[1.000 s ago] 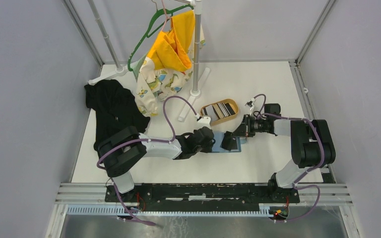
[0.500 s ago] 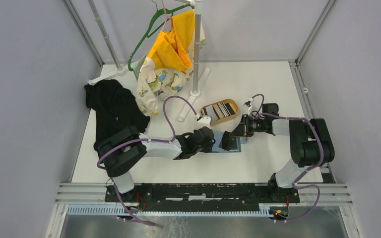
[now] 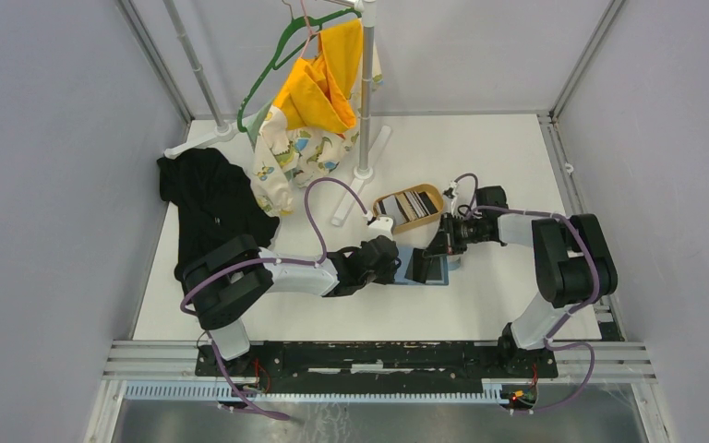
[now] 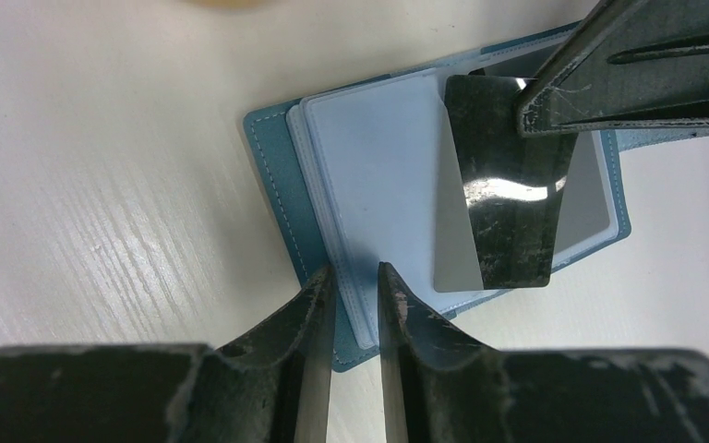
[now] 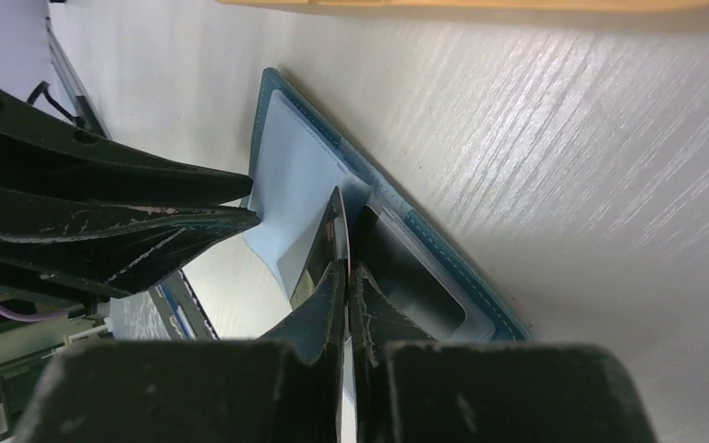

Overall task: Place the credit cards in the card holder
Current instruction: Insert the credit card into the card holder.

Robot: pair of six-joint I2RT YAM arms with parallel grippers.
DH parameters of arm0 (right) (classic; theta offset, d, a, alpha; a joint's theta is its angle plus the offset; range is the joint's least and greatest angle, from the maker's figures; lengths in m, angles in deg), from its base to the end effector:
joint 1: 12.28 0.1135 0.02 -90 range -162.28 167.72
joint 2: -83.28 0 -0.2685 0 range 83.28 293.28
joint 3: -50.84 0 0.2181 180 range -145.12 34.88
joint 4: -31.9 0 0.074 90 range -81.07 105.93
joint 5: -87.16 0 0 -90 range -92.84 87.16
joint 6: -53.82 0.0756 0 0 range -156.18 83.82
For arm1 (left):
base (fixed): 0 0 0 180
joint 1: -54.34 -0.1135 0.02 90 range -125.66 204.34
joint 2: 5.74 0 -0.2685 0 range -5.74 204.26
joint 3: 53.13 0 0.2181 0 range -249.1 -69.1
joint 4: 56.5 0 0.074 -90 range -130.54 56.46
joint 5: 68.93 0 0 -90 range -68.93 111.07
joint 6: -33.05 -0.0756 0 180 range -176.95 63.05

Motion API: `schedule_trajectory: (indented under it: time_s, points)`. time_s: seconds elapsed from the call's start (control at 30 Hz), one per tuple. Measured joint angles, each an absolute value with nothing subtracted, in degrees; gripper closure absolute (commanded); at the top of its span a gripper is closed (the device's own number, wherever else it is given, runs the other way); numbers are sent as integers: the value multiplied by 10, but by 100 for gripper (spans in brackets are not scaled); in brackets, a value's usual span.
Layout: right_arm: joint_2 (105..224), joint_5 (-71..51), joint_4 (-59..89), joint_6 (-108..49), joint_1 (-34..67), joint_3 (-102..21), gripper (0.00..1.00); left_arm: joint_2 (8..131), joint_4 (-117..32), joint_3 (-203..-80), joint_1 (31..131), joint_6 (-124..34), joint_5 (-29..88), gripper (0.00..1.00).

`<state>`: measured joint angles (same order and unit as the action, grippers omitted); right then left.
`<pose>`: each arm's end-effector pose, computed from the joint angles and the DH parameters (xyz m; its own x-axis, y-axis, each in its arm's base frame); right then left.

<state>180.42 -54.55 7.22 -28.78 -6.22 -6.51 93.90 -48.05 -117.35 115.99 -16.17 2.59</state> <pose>0.2653 0.0878 0.1313 -0.9416 -0.0197 -0.3362 -0.2829 0.5879 0.7579 0.1862 -0.2947 0.1508 -0.7235 0.0363 -0.6894 0.3349 0.8917 -0.3045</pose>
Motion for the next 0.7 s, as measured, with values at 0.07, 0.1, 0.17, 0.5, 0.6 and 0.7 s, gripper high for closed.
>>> schedule_trajectory:
  time_s: [0.07, 0.1, 0.17, 0.5, 0.6, 0.7]
  points:
    - [1806, -531, 63, -293, -55, -74, 92, 939, -481, -1173, 1160, -163, 26, 70]
    - [1806, -525, 60, -295, -53, -75, 91, 939, -481, -1173, 1160, -164, 27, 70]
    - [1807, -515, 55, -299, -51, -78, 89, 939, -481, -1173, 1160, -164, 27, 70]
    - [1807, -491, 35, -301, -44, -88, 89, 939, -482, -1173, 1160, -165, 27, 69]
    - [1807, -480, 27, -300, -38, -94, 88, 939, -482, -1173, 1160, -165, 27, 69]
    - [1806, -472, 21, -300, -35, -98, 88, 939, -482, -1173, 1160, -165, 27, 69]
